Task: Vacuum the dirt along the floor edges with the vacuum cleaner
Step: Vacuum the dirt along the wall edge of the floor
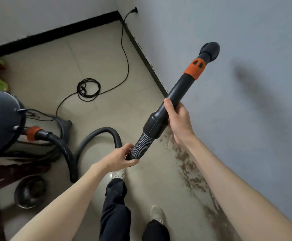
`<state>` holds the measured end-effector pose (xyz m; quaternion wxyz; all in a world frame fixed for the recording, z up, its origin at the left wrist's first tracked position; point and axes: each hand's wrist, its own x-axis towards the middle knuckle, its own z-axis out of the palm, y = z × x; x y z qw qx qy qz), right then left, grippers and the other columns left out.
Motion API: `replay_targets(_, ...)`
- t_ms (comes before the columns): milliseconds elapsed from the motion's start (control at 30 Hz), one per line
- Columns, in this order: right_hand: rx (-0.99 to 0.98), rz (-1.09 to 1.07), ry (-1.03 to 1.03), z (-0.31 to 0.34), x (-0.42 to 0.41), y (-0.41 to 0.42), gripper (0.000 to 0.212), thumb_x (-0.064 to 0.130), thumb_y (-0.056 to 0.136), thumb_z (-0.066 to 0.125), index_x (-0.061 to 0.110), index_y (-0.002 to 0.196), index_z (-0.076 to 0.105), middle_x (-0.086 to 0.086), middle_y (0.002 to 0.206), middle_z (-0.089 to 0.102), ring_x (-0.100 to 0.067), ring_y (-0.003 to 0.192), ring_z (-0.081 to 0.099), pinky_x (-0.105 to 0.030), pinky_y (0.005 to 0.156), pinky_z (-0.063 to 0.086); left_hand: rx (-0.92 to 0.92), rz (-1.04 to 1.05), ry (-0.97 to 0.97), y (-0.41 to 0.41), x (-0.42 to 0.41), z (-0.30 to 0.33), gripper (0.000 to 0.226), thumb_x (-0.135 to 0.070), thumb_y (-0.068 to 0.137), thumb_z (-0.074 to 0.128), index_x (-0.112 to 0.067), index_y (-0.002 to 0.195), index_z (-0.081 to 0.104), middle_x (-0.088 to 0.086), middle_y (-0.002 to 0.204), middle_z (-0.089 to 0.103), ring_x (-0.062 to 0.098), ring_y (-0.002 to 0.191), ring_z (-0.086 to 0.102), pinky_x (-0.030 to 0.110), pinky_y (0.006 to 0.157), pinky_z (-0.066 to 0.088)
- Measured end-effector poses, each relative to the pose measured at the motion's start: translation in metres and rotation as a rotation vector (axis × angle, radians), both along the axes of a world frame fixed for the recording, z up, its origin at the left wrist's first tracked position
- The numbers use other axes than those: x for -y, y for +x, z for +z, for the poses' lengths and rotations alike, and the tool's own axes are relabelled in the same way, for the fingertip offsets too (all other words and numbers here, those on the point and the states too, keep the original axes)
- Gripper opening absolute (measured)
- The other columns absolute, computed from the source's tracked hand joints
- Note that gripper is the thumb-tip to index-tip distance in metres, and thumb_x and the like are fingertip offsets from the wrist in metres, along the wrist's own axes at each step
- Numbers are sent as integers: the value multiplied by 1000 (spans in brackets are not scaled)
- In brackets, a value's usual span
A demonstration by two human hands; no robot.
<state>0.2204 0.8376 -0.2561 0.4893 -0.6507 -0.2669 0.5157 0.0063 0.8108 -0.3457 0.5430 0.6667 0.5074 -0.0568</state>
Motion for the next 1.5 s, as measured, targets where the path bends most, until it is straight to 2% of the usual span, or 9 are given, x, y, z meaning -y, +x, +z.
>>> replay_targets(133,5,66,60,44,41,0,27,36,96,59,15,112,57,4,94,66,-10,90,65,-32,86,55,69,141,5,8,74,45,31,-39,79,67,-35,104,50,-14,97,65,10,86,61,17,78,47)
replay_targets(300,-67,70,94,106,92,-7,29,41,95,59,17,110,54,-17,114,66,-32,103,68,-43,91,56,250,375,-54,9,152,107,47,-52,65,62,-33,107,54,-5,109,64,17,105,63,39,97,49)
replay_targets(433,-105,38,184,155,132,-20,21,40,96,57,20,100,52,-11,105,66,-33,102,67,-44,91,56,272,499,29,4,192,150,41,-23,77,77,-23,109,51,11,107,63,28,90,63,48,86,52)
replay_targets(600,-17,-65,343,221,183,-29,19,40,97,55,22,101,50,6,95,64,-10,88,66,-16,71,55,209,494,315,7,229,202,42,-22,79,76,-17,111,49,1,104,65,20,97,64,38,88,54)
replay_targets(767,-56,-44,448,271,252,-18,23,35,100,51,19,116,46,-1,106,65,-17,97,66,-34,89,56,258,385,431,16,280,239,34,-19,79,76,-14,109,61,1,103,64,17,99,60,38,89,52)
replay_targets(967,-303,12,512,304,327,14,27,22,101,48,11,125,51,-10,109,63,-19,99,67,-30,79,56,490,158,206,34,325,289,33,-7,85,67,-20,114,58,-3,108,66,10,103,62,21,91,50)
replay_targets(1267,103,-409,593,343,419,94,19,18,97,58,17,115,54,3,110,63,-17,109,63,-41,102,50,529,105,308,141,373,301,46,-23,82,73,-16,113,41,3,112,61,12,93,63,27,81,56)
replay_targets(1400,247,-621,609,358,462,141,21,16,95,61,15,113,51,5,105,63,-6,95,64,-19,85,52,503,13,459,212,398,301,45,-34,82,72,-24,112,40,-10,99,59,-3,78,60,10,61,49)
replay_targets(1500,364,-778,592,367,497,179,24,18,94,62,14,114,50,1,109,64,-9,97,65,-18,85,51,577,-93,425,257,423,307,39,-32,84,70,-25,114,45,-12,97,57,2,82,61,16,67,53)
